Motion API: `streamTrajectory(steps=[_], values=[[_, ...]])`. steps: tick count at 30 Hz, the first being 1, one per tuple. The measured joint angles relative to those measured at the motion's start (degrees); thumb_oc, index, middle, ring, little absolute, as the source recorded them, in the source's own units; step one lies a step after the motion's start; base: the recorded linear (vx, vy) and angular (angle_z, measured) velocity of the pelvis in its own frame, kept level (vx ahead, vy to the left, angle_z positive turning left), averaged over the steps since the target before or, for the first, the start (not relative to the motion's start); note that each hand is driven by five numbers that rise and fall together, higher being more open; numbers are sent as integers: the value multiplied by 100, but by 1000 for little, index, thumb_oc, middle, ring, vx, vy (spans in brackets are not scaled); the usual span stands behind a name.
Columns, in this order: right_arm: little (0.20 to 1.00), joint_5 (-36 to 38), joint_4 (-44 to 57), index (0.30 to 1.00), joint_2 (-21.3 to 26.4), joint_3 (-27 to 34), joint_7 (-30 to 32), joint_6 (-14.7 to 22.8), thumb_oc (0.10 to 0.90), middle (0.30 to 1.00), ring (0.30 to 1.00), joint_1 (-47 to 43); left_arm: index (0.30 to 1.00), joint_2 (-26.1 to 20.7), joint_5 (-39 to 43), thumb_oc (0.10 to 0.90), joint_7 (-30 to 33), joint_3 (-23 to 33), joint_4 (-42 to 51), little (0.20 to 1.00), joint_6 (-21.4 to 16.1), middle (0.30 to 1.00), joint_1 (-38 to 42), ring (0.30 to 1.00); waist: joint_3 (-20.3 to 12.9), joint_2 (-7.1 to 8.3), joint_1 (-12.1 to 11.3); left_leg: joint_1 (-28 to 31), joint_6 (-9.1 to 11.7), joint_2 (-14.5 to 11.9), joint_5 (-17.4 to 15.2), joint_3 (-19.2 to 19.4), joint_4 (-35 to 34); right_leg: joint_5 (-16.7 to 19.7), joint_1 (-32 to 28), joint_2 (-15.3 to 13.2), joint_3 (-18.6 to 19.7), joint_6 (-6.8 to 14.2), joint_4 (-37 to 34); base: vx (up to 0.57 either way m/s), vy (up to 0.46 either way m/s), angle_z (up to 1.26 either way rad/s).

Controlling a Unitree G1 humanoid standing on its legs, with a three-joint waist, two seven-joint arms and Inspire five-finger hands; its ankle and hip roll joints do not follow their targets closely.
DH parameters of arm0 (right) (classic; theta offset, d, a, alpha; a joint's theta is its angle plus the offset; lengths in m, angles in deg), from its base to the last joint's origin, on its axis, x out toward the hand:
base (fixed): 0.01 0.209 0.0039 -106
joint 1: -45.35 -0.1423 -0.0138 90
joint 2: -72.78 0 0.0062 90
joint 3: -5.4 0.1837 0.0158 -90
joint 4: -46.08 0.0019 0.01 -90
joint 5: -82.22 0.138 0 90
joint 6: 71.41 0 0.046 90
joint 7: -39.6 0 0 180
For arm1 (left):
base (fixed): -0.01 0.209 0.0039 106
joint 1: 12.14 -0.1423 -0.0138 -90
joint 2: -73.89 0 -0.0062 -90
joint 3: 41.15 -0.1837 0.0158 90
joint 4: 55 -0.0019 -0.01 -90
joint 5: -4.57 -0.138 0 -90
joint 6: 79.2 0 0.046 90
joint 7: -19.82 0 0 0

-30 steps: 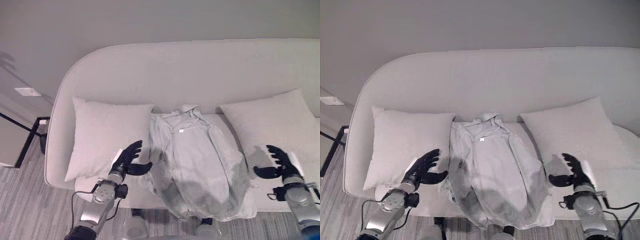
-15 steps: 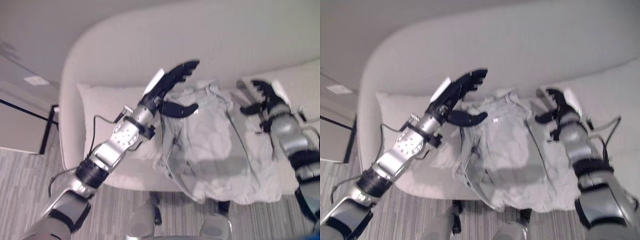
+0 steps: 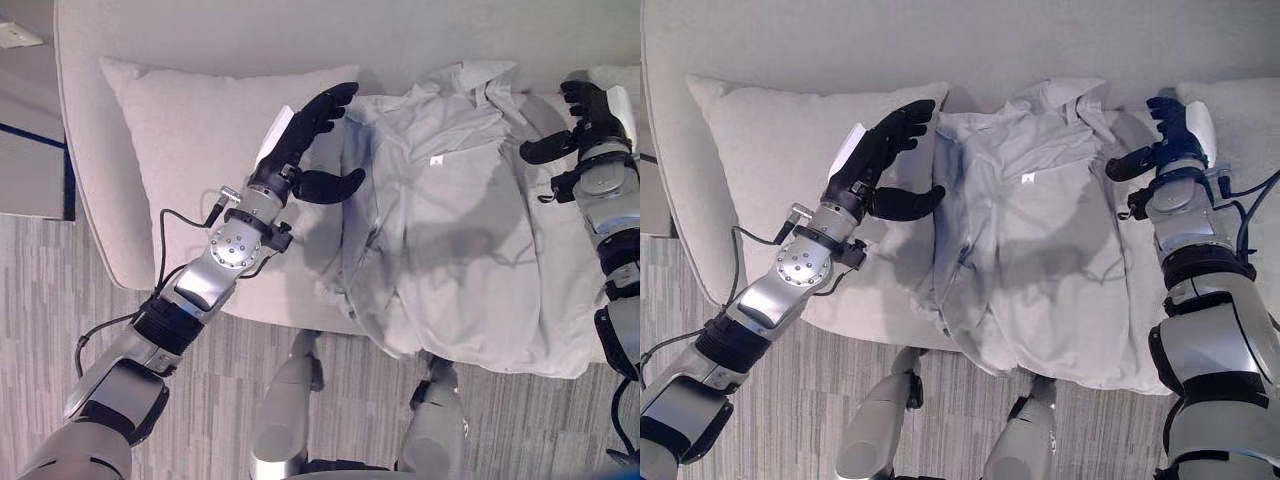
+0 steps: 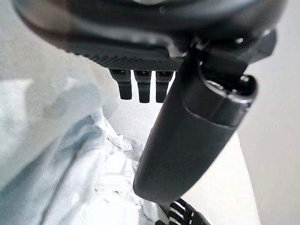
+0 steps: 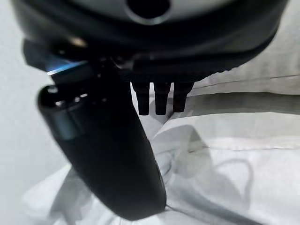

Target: Hang the clothes on the sofa on the clothes rack.

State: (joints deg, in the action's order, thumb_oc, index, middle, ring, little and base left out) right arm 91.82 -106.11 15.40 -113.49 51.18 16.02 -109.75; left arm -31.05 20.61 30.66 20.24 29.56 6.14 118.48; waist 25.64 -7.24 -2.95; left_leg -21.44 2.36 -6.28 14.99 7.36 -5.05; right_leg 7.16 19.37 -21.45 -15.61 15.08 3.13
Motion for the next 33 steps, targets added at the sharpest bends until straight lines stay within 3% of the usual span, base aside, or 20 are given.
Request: streamTrajectory(steps=[1, 2, 5, 9, 10, 18, 19, 20, 26, 29, 31, 33], values=[[900, -4, -49, 900, 16, 2, 9, 2, 800, 900, 900, 34, 900, 9, -3, 800, 0, -1, 1, 900, 0, 900, 50, 900, -6, 62, 27, -4, 0, 63, 0, -14, 1, 85, -248, 103, 108, -5, -673, -7, 21, 20], [900, -10, -190, 900, 64, 6, 43, 2, 800, 900, 900, 5, 900, 56, -21, 800, 66, 155, 88, 900, -13, 900, 209, 900, 23, 119, 33, -153, 40, 74, -24, -48, -10, 269, -214, 273, -2, -143, -858, -9, 11, 30], [900, -17, -903, 900, 15, 52, -25, -101, 800, 900, 900, 253, 900, 80, -48, 800, 132, 158, 48, 900, 10, 900, 191, 900, 42, 142, 24, -231, 49, 105, -22, -76, -8, 287, -186, 250, -55, -163, -857, 0, 7, 16], [900, -24, -1017, 900, -40, 54, -140, -120, 800, 900, 900, 466, 900, 72, -75, 800, 153, 157, 44, 900, 14, 900, 195, 900, 46, 149, 3, -252, 104, 117, -64, -97, -8, 331, -192, 241, -70, -146, -859, 3, -2, 6], [900, -44, -1014, 900, -255, 181, -80, -38, 800, 900, 900, 627, 900, 71, -90, 800, 158, 159, 56, 900, 14, 900, 199, 900, 52, 158, 23, -256, 194, 105, -132, -103, -9, 351, -177, 250, -64, -126, -861, 0, 0, 0], [900, -245, -982, 900, -391, 264, 141, 39, 800, 900, 900, 564, 900, -79, -322, 800, 170, 73, 29, 900, 140, 900, 365, 900, 59, 169, 87, -376, 226, 113, -121, -90, -9, 401, -29, 240, -7, -119, -862, 0, 0, 0], [545, -246, -964, 545, -393, 243, 150, 41, 563, 545, 545, 561, 900, -119, -360, 800, 177, -20, -18, 900, 147, 900, 481, 900, 60, 173, 87, -378, 226, 112, -121, -81, -9, 403, -20, 241, 6, -119, -862, 7, -2, -4], [300, -246, -937, 300, -396, 239, 161, 41, 400, 300, 300, 556, 900, -122, -440, 800, 169, -80, -60, 900, 154, 900, 591, 900, 60, 175, 93, -381, 226, 113, -122, -66, -9, 404, -2, 239, 26, -119, -862, 9, -1, -7], [300, -244, -740, 300, -396, 253, 290, 50, 400, 300, 300, 404, 900, -49, -552, 800, 174, -135, -82, 900, 158, 900, 819, 900, 60, 177, 219, -404, 226, 95, -122, 34, -8, 422, 128, 246, 168, -126, -860, 17, 5, -11], [300, -246, 344, 300, -395, 371, 283, -169, 400, 300, 300, 1002, 900, -77, -663, 800, 183, -54, -76, 900, 169, 900, 728, 900, 60, 177, 329, -379, 224, 91, -121, 35, -7, 422, 115, 247, 180, -126, -858, 45, -11, -3], [300, -261, 1394, 300, -436, 406, 271, -134, 400, 300, 300, 1660, 900, -92, -751, 800, 210, 115, -148, 900, 237, 900, 426, 900, 69, 190, 338, -209, 222, 83, -119, 55, -8, 422, -20, 243, 210, -127, -858, 41, -32, -10], [300, -270, 1825, 300, -448, 473, 282, -97, 400, 300, 300, 1995, 900, -105, -751, 800, 239, 243, -154, 900, 252, 900, 168, 900, 68, 190, 325, -71, 222, 81, -119, 58, -9, 421, -135, 245, 226, -127, -858, 52, -31, -7]])
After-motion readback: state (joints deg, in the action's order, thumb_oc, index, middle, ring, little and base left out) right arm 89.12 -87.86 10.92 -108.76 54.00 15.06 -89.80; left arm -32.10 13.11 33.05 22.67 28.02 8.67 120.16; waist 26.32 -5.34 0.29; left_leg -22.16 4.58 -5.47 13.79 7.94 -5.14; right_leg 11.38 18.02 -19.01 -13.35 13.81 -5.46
